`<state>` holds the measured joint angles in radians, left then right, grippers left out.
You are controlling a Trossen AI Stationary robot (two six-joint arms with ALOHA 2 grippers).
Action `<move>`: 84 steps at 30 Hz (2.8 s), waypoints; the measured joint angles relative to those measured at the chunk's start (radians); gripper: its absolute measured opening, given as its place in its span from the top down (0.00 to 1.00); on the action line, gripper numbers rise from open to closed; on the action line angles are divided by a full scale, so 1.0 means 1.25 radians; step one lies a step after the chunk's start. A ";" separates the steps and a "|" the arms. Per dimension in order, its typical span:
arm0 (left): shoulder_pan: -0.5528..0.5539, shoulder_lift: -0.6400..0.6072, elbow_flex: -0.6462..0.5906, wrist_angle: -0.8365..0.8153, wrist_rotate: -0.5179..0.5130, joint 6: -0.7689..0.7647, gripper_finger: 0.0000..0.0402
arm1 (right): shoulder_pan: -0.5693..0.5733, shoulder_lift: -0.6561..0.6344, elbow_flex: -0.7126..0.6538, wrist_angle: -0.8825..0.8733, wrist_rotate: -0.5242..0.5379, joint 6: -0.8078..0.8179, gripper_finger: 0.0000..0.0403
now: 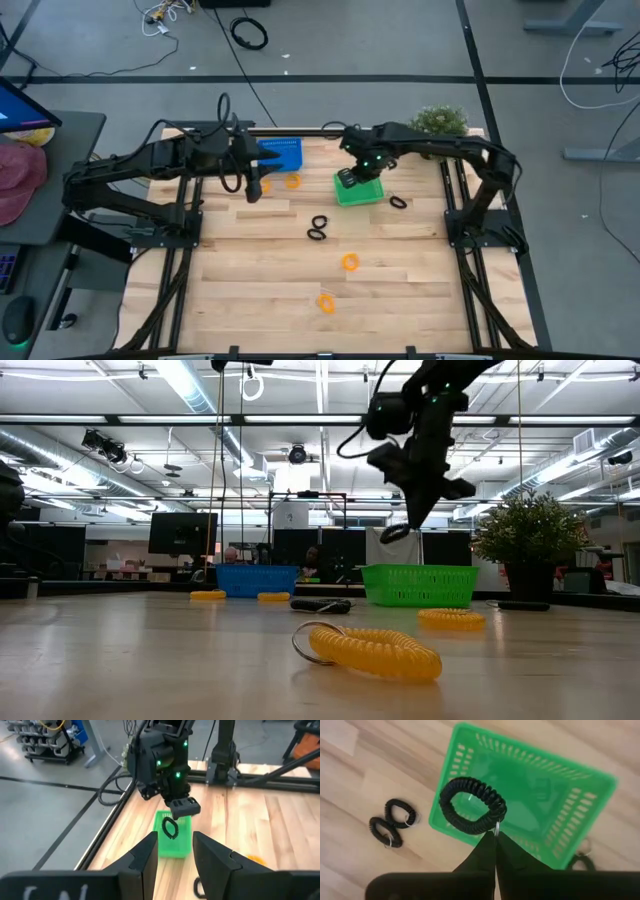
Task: Sort spring keychains
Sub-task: Put the black spring keychain into the green bin
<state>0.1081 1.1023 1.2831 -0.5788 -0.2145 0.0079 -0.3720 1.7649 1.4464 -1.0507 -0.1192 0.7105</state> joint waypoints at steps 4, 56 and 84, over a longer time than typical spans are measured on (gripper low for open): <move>0.000 0.000 0.000 -0.005 -0.001 -0.001 0.69 | 0.000 0.034 0.000 0.004 -0.004 0.018 1.00; 0.000 0.000 0.000 -0.031 0.007 0.003 0.69 | -0.011 0.042 0.000 -0.010 -0.060 -0.052 0.54; 0.001 0.011 0.001 0.034 -0.002 0.003 0.69 | 0.161 -0.365 -0.012 -0.391 0.265 0.303 0.91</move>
<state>0.1097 1.1164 1.2846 -0.5359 -0.2165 0.0113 -0.1706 1.3087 1.4309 -1.5390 0.2124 1.0891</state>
